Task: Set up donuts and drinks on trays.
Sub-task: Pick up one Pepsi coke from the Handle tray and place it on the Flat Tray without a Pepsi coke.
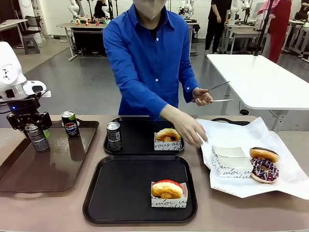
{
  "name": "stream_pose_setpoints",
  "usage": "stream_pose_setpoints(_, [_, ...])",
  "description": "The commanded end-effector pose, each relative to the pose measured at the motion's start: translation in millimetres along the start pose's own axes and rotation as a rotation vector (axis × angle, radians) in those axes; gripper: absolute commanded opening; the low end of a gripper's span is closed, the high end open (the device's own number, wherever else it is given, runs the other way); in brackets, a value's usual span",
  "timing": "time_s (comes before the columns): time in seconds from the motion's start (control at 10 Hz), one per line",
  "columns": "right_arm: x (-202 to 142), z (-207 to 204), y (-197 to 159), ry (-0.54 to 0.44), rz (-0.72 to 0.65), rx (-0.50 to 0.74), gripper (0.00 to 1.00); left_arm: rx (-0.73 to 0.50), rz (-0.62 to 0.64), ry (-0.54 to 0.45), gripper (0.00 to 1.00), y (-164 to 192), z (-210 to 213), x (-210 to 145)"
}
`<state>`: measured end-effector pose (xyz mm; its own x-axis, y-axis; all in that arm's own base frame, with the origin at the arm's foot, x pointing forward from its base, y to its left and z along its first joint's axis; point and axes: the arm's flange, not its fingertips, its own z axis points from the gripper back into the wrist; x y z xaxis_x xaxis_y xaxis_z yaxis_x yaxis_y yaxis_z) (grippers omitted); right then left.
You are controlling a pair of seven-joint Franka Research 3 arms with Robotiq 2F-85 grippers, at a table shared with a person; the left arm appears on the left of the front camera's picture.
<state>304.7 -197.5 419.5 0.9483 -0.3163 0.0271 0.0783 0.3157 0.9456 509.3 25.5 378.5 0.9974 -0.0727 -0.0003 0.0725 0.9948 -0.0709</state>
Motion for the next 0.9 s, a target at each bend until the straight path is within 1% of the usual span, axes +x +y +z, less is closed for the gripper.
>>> stream_pose_setpoints(0.0, [1.1, -1.2, 0.4, -0.003, 0.002, 0.011, 1.00, 0.016, -0.029, -0.017, 0.37, 5.6, -1.6, 0.6])
stream_pose_setpoints(0.1, [1.1, -1.2, 0.4, -0.003, 0.002, 0.011, 1.00, 0.019, -0.031, -0.014, 0.00, 5.4, -1.4, 1.4])
stream_pose_setpoints(0.5, [1.1, -1.2, 0.4, -0.003, 0.002, 0.011, 1.00, 0.034, -0.019, 0.002, 0.00, 5.2, -3.1, 0.7])
stream_pose_setpoints(0.6, [1.1, -1.2, 0.4, -0.003, 0.002, 0.011, 1.00, 0.041, -0.017, 0.019, 0.00, 3.3, 6.6, -1.5])
stream_pose_setpoints(0.7, [1.1, -1.2, 0.4, -0.003, 0.002, 0.011, 1.00, 0.059, -0.013, 0.057, 0.00, -0.3, 26.9, -9.1])
stream_pose_setpoints(0.8, [1.1, -1.2, 0.4, -0.003, 0.002, 0.011, 1.00, 0.095, -0.045, 0.069, 0.00, -6.5, 52.6, -28.7])
